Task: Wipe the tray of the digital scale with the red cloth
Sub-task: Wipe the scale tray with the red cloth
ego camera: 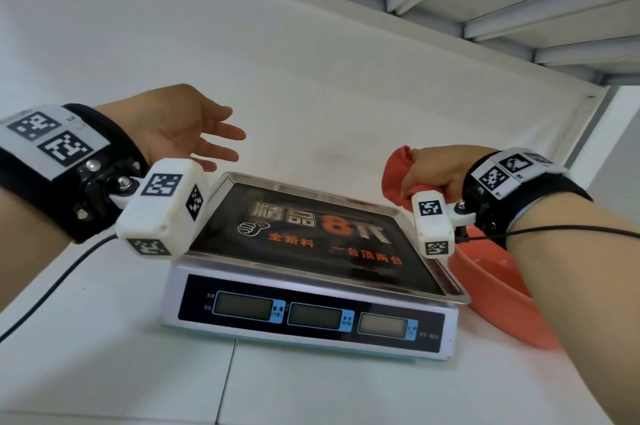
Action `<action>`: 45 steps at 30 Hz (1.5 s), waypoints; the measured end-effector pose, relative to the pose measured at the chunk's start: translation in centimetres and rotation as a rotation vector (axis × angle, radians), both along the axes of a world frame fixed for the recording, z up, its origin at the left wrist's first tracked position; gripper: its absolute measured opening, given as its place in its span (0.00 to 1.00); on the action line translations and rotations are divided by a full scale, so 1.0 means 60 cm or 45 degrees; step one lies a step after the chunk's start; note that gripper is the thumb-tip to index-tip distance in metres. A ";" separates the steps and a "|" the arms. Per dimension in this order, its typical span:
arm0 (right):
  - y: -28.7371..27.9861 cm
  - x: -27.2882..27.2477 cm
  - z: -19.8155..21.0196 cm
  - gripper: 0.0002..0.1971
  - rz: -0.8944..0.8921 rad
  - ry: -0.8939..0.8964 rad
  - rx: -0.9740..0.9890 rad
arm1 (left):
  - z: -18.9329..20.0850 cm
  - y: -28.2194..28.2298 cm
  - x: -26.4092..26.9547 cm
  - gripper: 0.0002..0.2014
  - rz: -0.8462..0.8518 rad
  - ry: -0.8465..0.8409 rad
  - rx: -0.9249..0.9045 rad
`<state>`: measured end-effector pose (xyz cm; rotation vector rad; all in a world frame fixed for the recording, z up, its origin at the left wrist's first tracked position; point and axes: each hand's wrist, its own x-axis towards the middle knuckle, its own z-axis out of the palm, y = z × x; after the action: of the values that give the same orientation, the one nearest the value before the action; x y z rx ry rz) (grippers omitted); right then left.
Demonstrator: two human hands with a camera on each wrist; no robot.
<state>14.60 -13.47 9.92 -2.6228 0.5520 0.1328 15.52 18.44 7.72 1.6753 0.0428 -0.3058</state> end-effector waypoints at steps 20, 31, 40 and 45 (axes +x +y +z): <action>0.052 0.020 -0.039 0.13 0.024 0.068 -0.644 | -0.036 0.034 0.034 0.24 -0.086 0.148 0.041; 0.064 0.037 -0.043 0.07 0.004 0.103 0.033 | -0.038 0.028 0.046 0.23 -0.086 0.155 -0.066; 0.046 0.031 -0.018 0.08 0.004 0.066 -0.458 | -0.040 0.031 0.054 0.22 -0.089 0.177 -0.130; 0.084 0.051 -0.046 0.14 0.085 0.101 -0.464 | -0.039 0.030 0.059 0.23 -0.096 0.204 -0.144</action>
<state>17.67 -8.45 7.16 -3.0027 0.5596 0.1718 19.05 20.23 5.38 1.5397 0.0808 -0.4903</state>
